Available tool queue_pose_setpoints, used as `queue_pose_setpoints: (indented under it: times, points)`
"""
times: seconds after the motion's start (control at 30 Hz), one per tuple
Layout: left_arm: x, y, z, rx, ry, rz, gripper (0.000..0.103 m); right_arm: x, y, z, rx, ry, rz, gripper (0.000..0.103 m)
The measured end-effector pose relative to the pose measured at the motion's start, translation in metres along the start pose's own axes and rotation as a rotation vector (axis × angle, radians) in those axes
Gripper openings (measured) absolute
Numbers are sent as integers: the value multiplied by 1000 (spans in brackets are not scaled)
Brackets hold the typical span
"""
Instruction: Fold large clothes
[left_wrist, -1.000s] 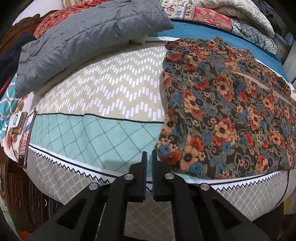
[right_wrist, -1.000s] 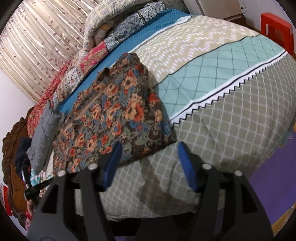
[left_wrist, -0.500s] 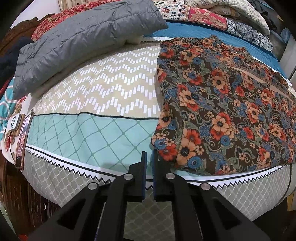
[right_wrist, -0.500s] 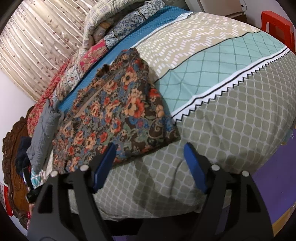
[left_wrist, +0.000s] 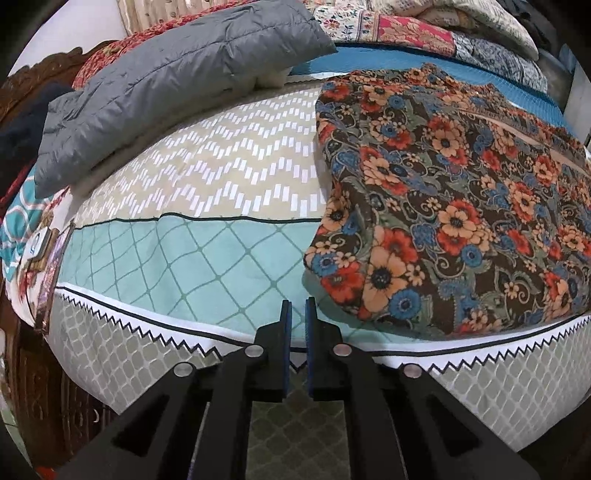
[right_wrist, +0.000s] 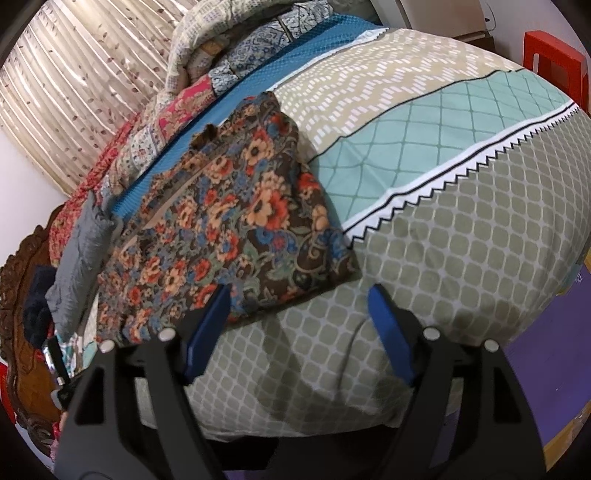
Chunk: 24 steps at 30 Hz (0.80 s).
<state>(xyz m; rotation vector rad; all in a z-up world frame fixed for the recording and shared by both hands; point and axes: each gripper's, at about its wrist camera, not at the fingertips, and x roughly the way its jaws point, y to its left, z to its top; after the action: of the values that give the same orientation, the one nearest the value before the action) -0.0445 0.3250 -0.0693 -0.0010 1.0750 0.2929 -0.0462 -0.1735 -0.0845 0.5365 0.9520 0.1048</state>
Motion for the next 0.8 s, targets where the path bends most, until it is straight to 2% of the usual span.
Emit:
queue_pose_setpoints:
  times: [0.37,0.6,0.73,0.8]
  points:
    - [-3,18,-10,-77,-51,-99,6,4,10,-4,-26,-3,-31,77]
    - [-6,15,-12,-72,-56,-100,2,6,13,-6,-45,-3,-51,79]
    - [-9,18,-19,-106,-64,-175,0,8,15,-6,-48,-4,-58,80]
    - [-11,16,-20,-89,-62,-190,0,8,15,-7,-50,-4,-61,81]
